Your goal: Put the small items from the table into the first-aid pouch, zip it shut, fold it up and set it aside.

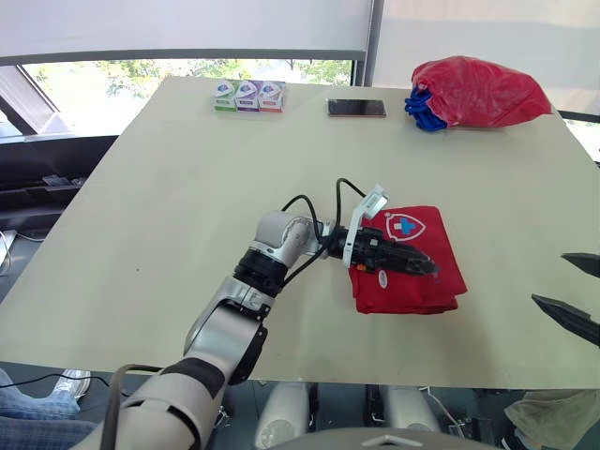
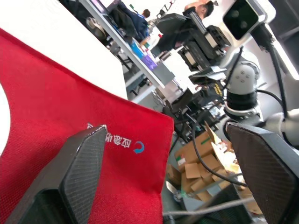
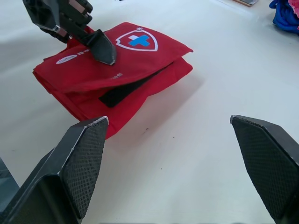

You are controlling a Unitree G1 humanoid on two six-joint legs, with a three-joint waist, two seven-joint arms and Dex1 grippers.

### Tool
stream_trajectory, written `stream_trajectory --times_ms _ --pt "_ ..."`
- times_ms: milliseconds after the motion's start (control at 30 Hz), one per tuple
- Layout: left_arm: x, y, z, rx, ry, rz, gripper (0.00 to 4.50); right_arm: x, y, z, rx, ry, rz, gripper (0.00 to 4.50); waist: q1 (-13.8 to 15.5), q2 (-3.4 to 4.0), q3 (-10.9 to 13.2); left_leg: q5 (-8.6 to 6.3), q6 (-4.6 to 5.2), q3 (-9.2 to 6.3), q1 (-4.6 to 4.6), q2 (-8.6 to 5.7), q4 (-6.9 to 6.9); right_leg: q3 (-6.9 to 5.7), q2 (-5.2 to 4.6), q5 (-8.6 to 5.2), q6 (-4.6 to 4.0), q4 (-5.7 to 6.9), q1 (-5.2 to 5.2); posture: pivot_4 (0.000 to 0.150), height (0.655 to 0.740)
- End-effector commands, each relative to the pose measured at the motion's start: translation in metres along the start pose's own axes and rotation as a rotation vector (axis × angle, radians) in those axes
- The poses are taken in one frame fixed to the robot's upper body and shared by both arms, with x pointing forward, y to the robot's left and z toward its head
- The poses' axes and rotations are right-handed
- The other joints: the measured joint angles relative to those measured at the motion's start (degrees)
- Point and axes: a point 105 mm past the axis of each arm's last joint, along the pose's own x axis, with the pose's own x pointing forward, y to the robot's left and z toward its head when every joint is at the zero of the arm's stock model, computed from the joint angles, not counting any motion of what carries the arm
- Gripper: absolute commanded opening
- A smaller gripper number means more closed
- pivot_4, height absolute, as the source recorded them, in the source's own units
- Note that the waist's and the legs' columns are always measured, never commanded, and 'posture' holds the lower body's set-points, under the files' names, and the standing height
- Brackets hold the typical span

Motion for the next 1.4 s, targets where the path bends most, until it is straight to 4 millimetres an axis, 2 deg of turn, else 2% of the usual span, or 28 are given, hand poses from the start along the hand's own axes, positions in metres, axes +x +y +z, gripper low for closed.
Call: stream_trajectory --times_ms 33,167,300,333,400,467,633,767,800,833,867,933,1000,1167,1400 --pt "0.003 0.001 0.01 0.106 -0.008 0.035 4.43 -0.001 0.001 0.011 -0.049 -0.033 -0.01 4.5 0.0 0.0 0.0 0.0 0.0 0.0 0.0 0.0 0.0 0.0 0.0 0.0 0.0 0.0 0.0 0.15 0.74" --pt "0.013 0.002 0.014 0.243 -0.002 0.044 4.43 0.0 0.0 0.012 -0.044 -0.047 -0.018 4.5 0.1 0.0 0.0 0.0 0.0 0.0 -0.01 0.0 -0.01 0.01 -0.01 0.01 -0.02 0.0 0.0 0.15 0.74" --pt "0.023 0.011 0.008 0.39 0.071 0.091 4.43 0.002 0.001 0.011 -0.043 -0.045 -0.013 4.5 0.2 0.0 0.0 0.0 0.0 0.0 -0.03 -0.01 -0.01 0.06 -0.01 0.07 -0.13 -0.01 -0.01 0.15 0.74" --pt "0.026 0.015 0.005 0.453 0.105 0.107 4.02 0.003 0.002 0.011 -0.041 -0.046 -0.013 4.5 0.2 0.0 0.0 0.0 0.0 0.0 -0.04 -0.01 -0.01 0.05 -0.01 0.08 -0.15 -0.02 -0.01 0.15 0.74" --pt "0.031 0.019 0.001 0.545 0.152 0.121 3.68 0.003 0.002 0.011 -0.04 -0.048 -0.013 4.5 0.3 0.0 0.0 0.0 0.01 0.0 -0.03 -0.02 -0.01 0.05 -0.01 0.08 -0.15 -0.02 0.0 0.15 0.74" --pt "0.037 0.024 -0.003 0.638 0.195 0.14 2.92 0.004 0.003 0.01 -0.036 -0.05 -0.012 4.5 0.3 0.0 0.0 0.0 0.01 0.0 -0.04 -0.02 -0.01 0.06 -0.01 0.08 -0.15 -0.03 -0.01 0.15 0.74" --pt "0.048 0.035 -0.014 0.792 0.276 0.164 2.92 0.008 0.006 0.009 -0.029 -0.056 -0.009 4.5 1.0 0.0 0.0 -0.01 0.02 0.0 -0.03 -0.02 0.01 0.03 -0.02 0.06 -0.12 -0.03 0.0 0.15 0.74" --pt "0.05 0.041 -0.024 0.815 0.319 0.159 1.82 0.009 0.008 0.008 -0.024 -0.056 -0.007 4.5 1.4 0.01 -0.1 0.0 0.04 -0.01 -0.03 -0.03 0.02 -0.04 -0.01 0.01 -0.02 -0.03 0.01 0.15 0.74" --pt "0.049 0.045 -0.029 0.814 0.343 0.164 1.25 0.009 0.008 0.007 -0.023 -0.055 -0.008 4.5 1.4 0.01 -0.1 0.0 0.04 -0.01 -0.04 -0.04 0.02 -0.05 -0.01 0.0 -0.01 -0.03 0.02 0.15 0.74" --pt "0.047 0.049 -0.034 0.819 0.375 0.169 1.07 0.008 0.008 0.006 -0.023 -0.053 -0.009 4.5 1.4 0.01 -0.1 0.0 0.05 -0.01 -0.04 -0.04 0.02 -0.05 -0.01 0.0 0.0 -0.03 0.02 0.15 0.74" --pt "0.045 0.053 -0.04 0.824 0.408 0.172 0.3 0.008 0.008 0.006 -0.022 -0.053 -0.009 4.5 1.4 0.01 -0.1 -0.01 0.06 -0.01 -0.03 -0.04 0.02 -0.06 0.0 -0.01 0.0 -0.03 0.02 0.15 0.74" --pt "0.035 0.066 -0.055 0.816 0.496 0.192 0.11 0.009 0.008 0.005 -0.02 -0.054 -0.009 4.5 1.4 -0.07 -0.2 -0.01 0.08 -0.01 -0.03 -0.04 0.02 -0.06 0.0 -0.01 0.0 -0.03 0.02 0.15 0.74" --pt "0.026 0.076 -0.065 0.811 0.553 0.218 0.11 0.01 0.008 0.004 -0.02 -0.055 -0.008 4.5 1.4 -0.2 -0.3 -0.02 0.08 -0.01 0.06 -0.04 0.02 -0.08 0.0 -0.01 0.0 -0.04 0.12 0.15 0.74" --pt "0.021 0.081 -0.069 0.835 0.585 0.218 0.11 0.01 0.008 0.003 -0.018 -0.056 -0.01 4.5 1.2 -0.34 -1.0 -0.02 0.09 -0.03 0.36 0.03 0.03 -0.17 -0.07 -0.04 0.06 -0.04 0.4 0.15 0.74" --pt "0.042 0.052 -0.029 0.837 0.397 0.135 0.11 0.009 0.008 0.003 -0.02 -0.059 -0.01 4.5 1.2 -0.23 -1.1 -0.02 0.09 -0.09 0.23 0.07 0.03 -0.29 -0.08 -0.05 0.06 -0.05 0.31 0.15 0.74"
